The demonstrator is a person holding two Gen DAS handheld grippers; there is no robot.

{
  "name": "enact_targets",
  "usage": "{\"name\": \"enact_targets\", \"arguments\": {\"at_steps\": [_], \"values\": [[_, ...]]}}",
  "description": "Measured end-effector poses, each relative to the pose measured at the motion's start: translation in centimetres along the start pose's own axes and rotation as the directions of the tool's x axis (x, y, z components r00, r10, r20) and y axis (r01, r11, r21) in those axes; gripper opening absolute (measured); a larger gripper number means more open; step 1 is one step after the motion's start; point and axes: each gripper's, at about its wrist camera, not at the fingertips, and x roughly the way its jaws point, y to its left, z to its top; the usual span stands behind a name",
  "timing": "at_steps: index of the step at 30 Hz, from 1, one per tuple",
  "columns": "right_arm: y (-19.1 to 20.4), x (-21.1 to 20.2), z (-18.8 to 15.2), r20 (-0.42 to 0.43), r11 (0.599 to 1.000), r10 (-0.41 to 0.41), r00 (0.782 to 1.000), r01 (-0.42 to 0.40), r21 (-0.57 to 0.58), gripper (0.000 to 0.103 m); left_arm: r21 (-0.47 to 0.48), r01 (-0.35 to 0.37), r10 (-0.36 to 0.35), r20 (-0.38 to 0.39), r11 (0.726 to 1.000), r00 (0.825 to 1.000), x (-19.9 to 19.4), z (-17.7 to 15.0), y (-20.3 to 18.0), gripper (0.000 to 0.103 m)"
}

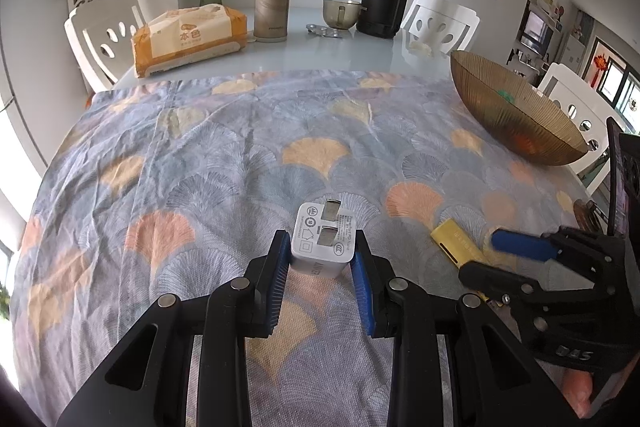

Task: Organize rigid objects
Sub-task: 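Lift the white charger with left tool while right tool lifts yellow lighter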

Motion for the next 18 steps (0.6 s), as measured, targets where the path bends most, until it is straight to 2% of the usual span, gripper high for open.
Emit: {"name": "enact_targets", "arguments": {"at_steps": [2, 4, 8, 9, 10, 11, 12, 15, 18], "values": [[-0.3, -0.4, 0.0, 0.018, 1.000, 0.024, 1.000, -0.025, 0.009, 0.064, 0.000, 0.002, -0.002, 0.000, 1.000, 1.000, 0.0, 0.0, -0.1, 0.027], [0.1, -0.4, -0.2, 0.014, 1.000, 0.024, 1.000, -0.024, -0.004, 0.064, 0.001, 0.005, -0.005, 0.000, 1.000, 1.000, -0.1, -0.1, -0.1, 0.027], [1.9, 0.4, -0.3, -0.005, 0.993, -0.085, 0.996, 0.084, -0.083, 0.063, 0.005, 0.012, -0.012, 0.002, 1.000, 1.000, -0.1, -0.1, -0.1, 0.027], [2.2, 0.6, -0.3, -0.009, 0.989, -0.106, 0.994, 0.105, -0.104, 0.053, 0.006, 0.012, -0.012, 0.003, 1.000, 1.000, -0.2, -0.1, -0.1, 0.027], [2.7, 0.7, -0.4, -0.003, 0.984, -0.124, 0.992, 0.122, -0.132, 0.049, 0.009, 0.012, -0.012, 0.005, 1.000, 1.000, -0.2, -0.1, -0.2, 0.027], [3.1, 0.7, -0.5, -0.002, 0.981, -0.114, 0.993, 0.113, -0.157, 0.034, 0.012, 0.012, -0.012, 0.007, 1.000, 1.000, -0.3, -0.1, -0.3, 0.027], [3.7, 0.7, -0.6, 0.004, 0.976, -0.116, 0.993, 0.114, -0.188, 0.023, 0.016, 0.010, -0.010, 0.009, 1.000, 1.000, -0.3, -0.1, -0.4, 0.027], [4.4, 0.5, -1.1, 0.017, 0.964, -0.149, 0.989, 0.149, -0.218, 0.023, 0.024, -0.003, 0.002, 0.020, 1.000, 1.000, -0.5, -0.2, -0.7, 0.027], [3.0, -0.7, -1.0, 0.008, 0.991, -0.043, 0.999, 0.044, -0.124, 0.023, 0.033, -0.006, 0.005, 0.042, 0.999, 0.999, -1.0, -0.2, -1.0, 0.027]]}}
